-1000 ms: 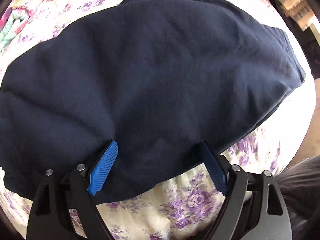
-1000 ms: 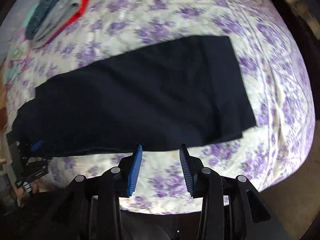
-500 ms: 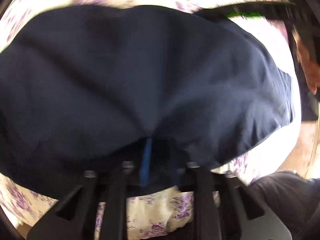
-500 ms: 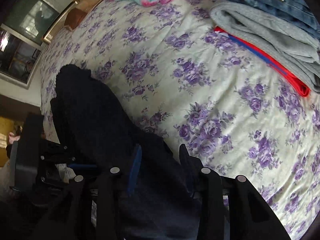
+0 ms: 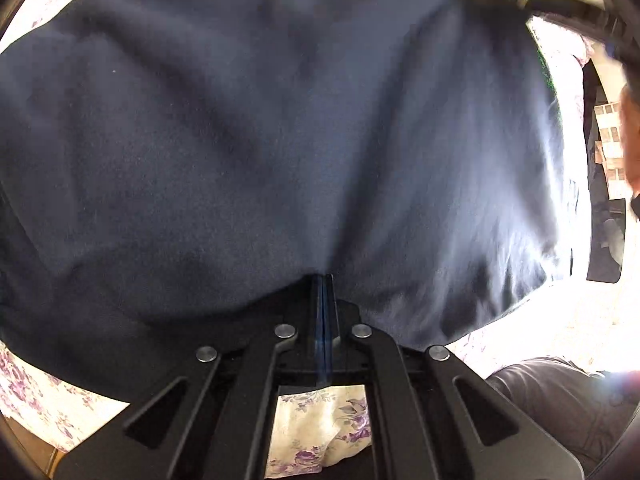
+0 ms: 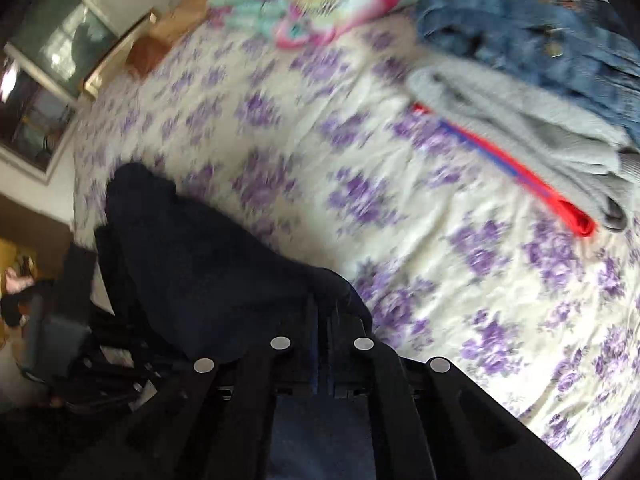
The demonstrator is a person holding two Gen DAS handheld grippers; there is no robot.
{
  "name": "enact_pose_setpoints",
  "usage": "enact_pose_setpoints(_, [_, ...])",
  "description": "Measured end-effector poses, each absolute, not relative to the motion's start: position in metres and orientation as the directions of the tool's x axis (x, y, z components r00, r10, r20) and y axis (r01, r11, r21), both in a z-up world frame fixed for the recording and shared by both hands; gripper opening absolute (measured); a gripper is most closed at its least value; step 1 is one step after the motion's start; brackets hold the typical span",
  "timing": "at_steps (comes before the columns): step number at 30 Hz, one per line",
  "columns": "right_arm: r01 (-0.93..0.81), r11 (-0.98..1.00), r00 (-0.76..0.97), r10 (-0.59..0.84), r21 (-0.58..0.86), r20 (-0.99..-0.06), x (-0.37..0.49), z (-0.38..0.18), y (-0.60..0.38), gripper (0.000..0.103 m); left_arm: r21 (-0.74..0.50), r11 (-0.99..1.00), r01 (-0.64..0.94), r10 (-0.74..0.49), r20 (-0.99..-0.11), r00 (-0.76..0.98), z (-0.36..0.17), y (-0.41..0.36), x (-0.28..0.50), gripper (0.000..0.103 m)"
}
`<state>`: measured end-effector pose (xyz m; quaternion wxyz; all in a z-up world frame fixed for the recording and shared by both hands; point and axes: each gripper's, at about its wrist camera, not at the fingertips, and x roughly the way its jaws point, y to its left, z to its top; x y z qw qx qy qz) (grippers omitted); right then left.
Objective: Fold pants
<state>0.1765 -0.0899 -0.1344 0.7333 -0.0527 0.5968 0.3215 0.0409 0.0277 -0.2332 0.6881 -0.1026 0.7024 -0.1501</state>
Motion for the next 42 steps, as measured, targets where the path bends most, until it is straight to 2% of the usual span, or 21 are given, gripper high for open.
enact_pose_setpoints(4, [-0.53,0.827,0.123,0.297,0.19,-0.947,0.175,-0.176,-0.079,0.003,-0.362,0.931,0.053,-0.36,-0.932,-0.043,-0.237,0.023,0.042,0.002])
enact_pose_setpoints(7, [-0.458,0.853,0.059,0.307,0.248,-0.95,0.184,-0.216,-0.078,0.007,-0.386,0.922,0.043,-0.384,-0.922,-0.05,-0.237,0.028,0.045,0.002])
enact_pose_setpoints(10, [-0.446,0.852,0.032,0.321,0.274,-0.946,0.187,-0.21,-0.082,0.013,-0.404,0.914,0.03,-0.402,-0.914,-0.056,-0.242,0.031,0.035,0.001])
enact_pose_setpoints(12, [-0.427,0.86,0.043,0.329,0.28,-0.943,0.187,-0.192,-0.094,0.037,-0.388,0.921,0.033,-0.385,-0.92,-0.068,-0.239,0.032,0.034,0.001])
enact_pose_setpoints(14, [-0.418,0.872,0.136,0.336,0.254,-0.932,0.178,-0.159,-0.11,0.046,-0.33,0.939,0.101,-0.329,-0.944,-0.031,-0.217,0.028,0.038,0.001])
enact_pose_setpoints(15, [-0.412,0.879,0.191,0.34,0.239,-0.921,0.172,-0.141,-0.122,0.058,-0.331,0.934,0.13,-0.334,-0.943,-0.002,-0.2,0.028,0.044,0.001])
enact_pose_setpoints(17, [-0.378,0.902,0.297,0.331,0.208,-0.896,0.154,-0.112,-0.149,0.069,-0.376,0.91,0.175,-0.389,-0.92,0.052,-0.174,0.019,0.055,0.005])
enact_pose_setpoints(18, [-0.359,0.912,0.325,0.322,0.2,-0.889,0.144,-0.105,-0.163,0.069,-0.393,0.898,0.197,-0.414,-0.907,0.077,-0.162,0.013,0.064,0.013])
enact_pose_setpoints(19, [-0.334,0.921,0.335,0.314,0.2,-0.888,0.133,-0.103,-0.176,0.069,-0.391,0.894,0.218,-0.419,-0.903,0.096,-0.155,0.005,0.073,0.026])
enact_pose_setpoints(20, [-0.305,0.928,0.336,0.314,0.213,-0.888,0.122,-0.106,-0.185,0.069,-0.368,0.9,0.233,-0.401,-0.909,0.111,-0.153,-0.005,0.086,0.032])
enact_pose_setpoints(22, [-0.258,0.93,0.321,0.338,0.262,-0.885,0.097,-0.116,-0.201,0.047,-0.357,0.9,0.252,-0.391,-0.915,0.103,-0.159,-0.027,0.111,0.035])
enact_pose_setpoints(23, [-0.235,0.931,0.307,0.342,0.278,-0.888,0.086,-0.122,-0.206,0.021,-0.377,0.891,0.252,-0.408,-0.909,0.082,-0.168,-0.038,0.126,0.035])
enact_pose_setpoints(24, [-0.211,0.936,0.298,0.335,0.281,-0.894,0.077,-0.128,-0.204,0.015,-0.387,0.888,0.247,-0.413,-0.908,0.062,-0.175,-0.045,0.137,0.029])
enact_pose_setpoints(25, [-0.197,0.939,0.298,0.332,0.283,-0.895,0.068,-0.132,-0.204,0.016,-0.382,0.888,0.256,-0.405,-0.913,0.041,-0.182,-0.051,0.145,0.015])
enact_pose_setpoints(26, [-0.192,0.939,0.295,0.334,0.287,-0.895,0.059,-0.134,-0.205,0.016,-0.364,0.89,0.276,-0.385,-0.922,0.027,-0.187,-0.062,0.151,0.01])
enact_pose_setpoints(31, [-0.198,0.927,0.243,0.363,0.32,-0.9,0.024,-0.148,-0.197,0.016,-0.283,0.903,0.324,-0.289,-0.957,-0.029,-0.216,-0.096,0.173,0.009])
enact_pose_setpoints(36, [-0.207,0.913,0.185,0.39,0.352,-0.902,0.007,-0.176,-0.173,0.016,-0.304,0.902,0.307,-0.3,-0.952,-0.061,-0.223,-0.094,0.186,0.009])
enact_pose_setpoints(38, [-0.213,0.925,0.144,0.347,0.314,-0.927,0.002,-0.188,-0.162,0.016,-0.318,0.9,0.298,-0.313,-0.947,-0.066,-0.223,-0.088,0.19,0.008])
enact_pose_setpoints(40, [-0.216,0.939,0.023,0.277,0.266,-0.96,-0.006,-0.213,-0.15,0.019,-0.337,0.901,0.274,-0.33,-0.941,-0.073,-0.225,-0.074,0.194,0.006])
enact_pose_setpoints(42, [-0.259,0.944,0.031,0.22,0.205,-0.975,-0.015,-0.22,-0.139,0.018,-0.359,0.902,0.241,-0.349,-0.933,-0.084,-0.229,-0.063,0.196,0.005])
